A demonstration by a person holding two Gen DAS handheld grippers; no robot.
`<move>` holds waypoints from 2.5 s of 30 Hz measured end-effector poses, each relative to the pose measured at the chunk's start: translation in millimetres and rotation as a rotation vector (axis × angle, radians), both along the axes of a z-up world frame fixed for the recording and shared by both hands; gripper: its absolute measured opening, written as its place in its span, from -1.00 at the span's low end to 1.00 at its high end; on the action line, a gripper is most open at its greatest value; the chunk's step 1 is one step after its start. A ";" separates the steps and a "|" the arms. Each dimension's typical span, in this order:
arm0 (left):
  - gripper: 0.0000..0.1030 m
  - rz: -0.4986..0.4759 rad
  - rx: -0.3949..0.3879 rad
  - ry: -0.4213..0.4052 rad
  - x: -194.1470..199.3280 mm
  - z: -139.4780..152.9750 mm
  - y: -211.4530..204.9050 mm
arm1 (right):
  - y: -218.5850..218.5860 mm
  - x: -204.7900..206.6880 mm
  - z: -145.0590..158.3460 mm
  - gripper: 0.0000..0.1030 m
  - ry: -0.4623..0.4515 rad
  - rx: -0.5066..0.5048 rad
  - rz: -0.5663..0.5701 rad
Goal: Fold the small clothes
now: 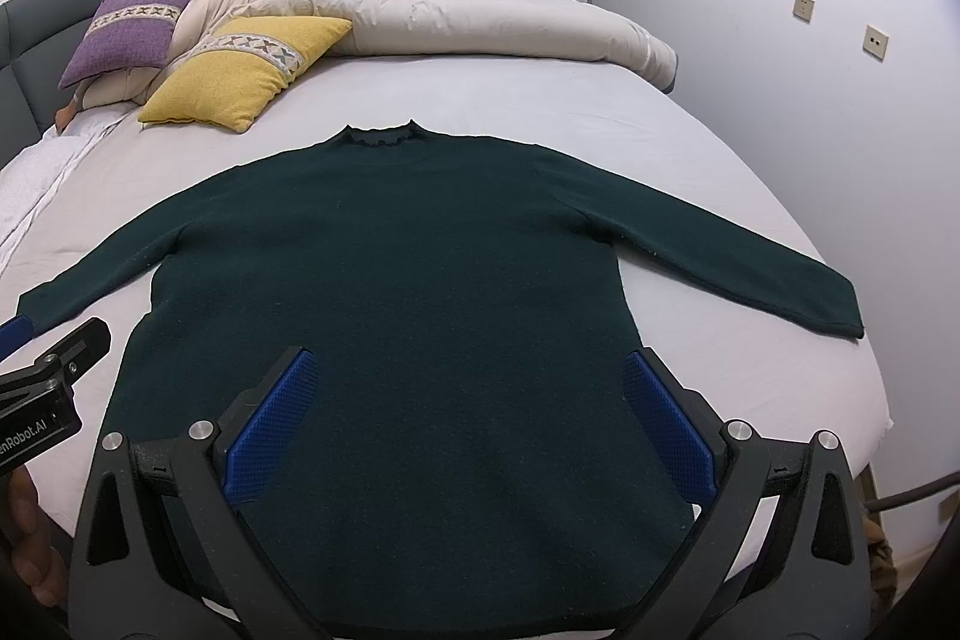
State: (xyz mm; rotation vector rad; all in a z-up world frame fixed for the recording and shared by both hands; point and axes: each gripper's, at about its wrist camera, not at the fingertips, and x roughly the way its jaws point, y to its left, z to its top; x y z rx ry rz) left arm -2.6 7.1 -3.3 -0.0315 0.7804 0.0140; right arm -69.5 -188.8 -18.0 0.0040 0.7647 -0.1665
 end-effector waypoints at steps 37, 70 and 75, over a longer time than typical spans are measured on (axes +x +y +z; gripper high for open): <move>1.00 0.002 -0.004 0.003 -4.5 -6.9 10.5 | 2.9 2.2 -5.1 0.99 0.010 -0.010 0.002; 1.00 -0.283 -0.267 0.134 64.2 -54.4 -63.9 | -449.2 -30.6 -115.8 0.59 -0.187 0.776 -0.734; 1.00 -0.326 -0.288 0.192 85.3 -66.5 -90.3 | -462.8 8.6 -126.0 -0.34 -0.149 0.736 -0.687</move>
